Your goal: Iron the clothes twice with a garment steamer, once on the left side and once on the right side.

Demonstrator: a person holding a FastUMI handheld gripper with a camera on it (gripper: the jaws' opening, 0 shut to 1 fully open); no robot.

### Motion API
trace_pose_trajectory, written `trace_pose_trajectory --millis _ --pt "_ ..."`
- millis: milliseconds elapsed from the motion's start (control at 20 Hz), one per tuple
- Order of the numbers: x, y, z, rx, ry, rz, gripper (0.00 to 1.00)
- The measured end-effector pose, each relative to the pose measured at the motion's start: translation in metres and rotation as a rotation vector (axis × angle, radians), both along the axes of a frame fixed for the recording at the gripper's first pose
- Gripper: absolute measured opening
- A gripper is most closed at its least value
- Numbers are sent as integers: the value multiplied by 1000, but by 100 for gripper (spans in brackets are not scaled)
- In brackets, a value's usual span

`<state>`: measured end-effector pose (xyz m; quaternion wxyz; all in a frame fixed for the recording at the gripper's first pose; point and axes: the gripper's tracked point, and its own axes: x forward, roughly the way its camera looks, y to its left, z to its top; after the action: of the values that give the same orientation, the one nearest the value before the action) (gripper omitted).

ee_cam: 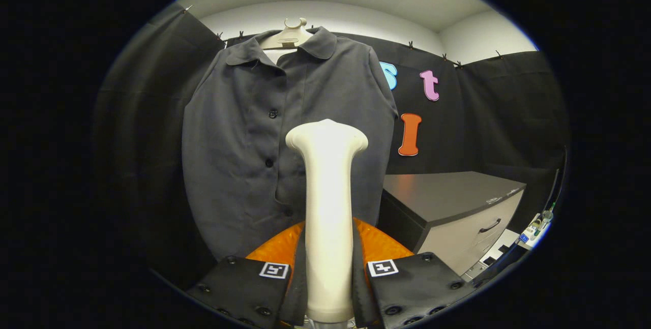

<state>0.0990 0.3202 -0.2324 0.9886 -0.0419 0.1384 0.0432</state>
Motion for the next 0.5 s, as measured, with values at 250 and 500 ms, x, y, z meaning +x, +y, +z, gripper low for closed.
trace_pose_trajectory --millis 250,500 --pt "-13 -1 -27 8 58 -3 43" --pt "-29 -2 -58 6 126 1 43"
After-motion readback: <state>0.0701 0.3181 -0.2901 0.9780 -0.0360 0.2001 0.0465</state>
